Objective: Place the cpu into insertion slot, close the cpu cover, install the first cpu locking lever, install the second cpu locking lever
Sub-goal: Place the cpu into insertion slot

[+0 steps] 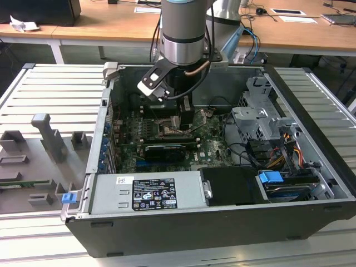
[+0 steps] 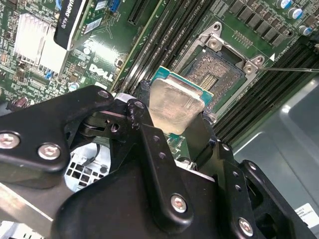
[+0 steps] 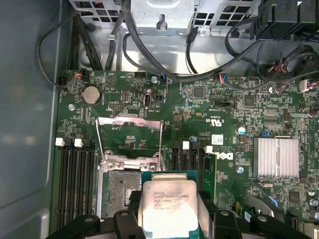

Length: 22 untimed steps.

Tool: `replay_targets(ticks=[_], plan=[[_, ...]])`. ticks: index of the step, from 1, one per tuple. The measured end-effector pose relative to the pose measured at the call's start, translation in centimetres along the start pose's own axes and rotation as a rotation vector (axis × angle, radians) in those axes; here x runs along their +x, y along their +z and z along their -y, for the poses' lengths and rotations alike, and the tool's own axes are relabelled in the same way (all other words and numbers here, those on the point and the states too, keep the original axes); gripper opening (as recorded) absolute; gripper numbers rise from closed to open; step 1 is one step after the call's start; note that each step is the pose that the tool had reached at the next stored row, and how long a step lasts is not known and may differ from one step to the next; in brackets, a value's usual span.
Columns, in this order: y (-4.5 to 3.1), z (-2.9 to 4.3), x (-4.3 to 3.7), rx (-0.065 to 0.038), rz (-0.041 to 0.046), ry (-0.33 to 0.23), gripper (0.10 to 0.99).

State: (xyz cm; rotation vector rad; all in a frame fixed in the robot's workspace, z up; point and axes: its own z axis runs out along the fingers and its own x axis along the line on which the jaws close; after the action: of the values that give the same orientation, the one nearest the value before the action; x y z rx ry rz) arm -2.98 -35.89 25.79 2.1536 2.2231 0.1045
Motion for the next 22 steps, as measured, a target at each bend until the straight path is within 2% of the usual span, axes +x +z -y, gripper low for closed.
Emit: replay_targets(ticks=[8,15,16,17,22], plan=[[0.25,0.02,0.59,0.0,0.0,0.0,0.529],[0.28,0.01,0.78,0.0,0.0,0.0,0.529],[0.28,0.01,0.79,0.0,0.0001,0.003,0.529],[0.31,0.01,0.81,-0.001,0.0037,0.047,0.529],[0.39,0.03,1.03,-0.001,0.0039,0.047,0.529]])
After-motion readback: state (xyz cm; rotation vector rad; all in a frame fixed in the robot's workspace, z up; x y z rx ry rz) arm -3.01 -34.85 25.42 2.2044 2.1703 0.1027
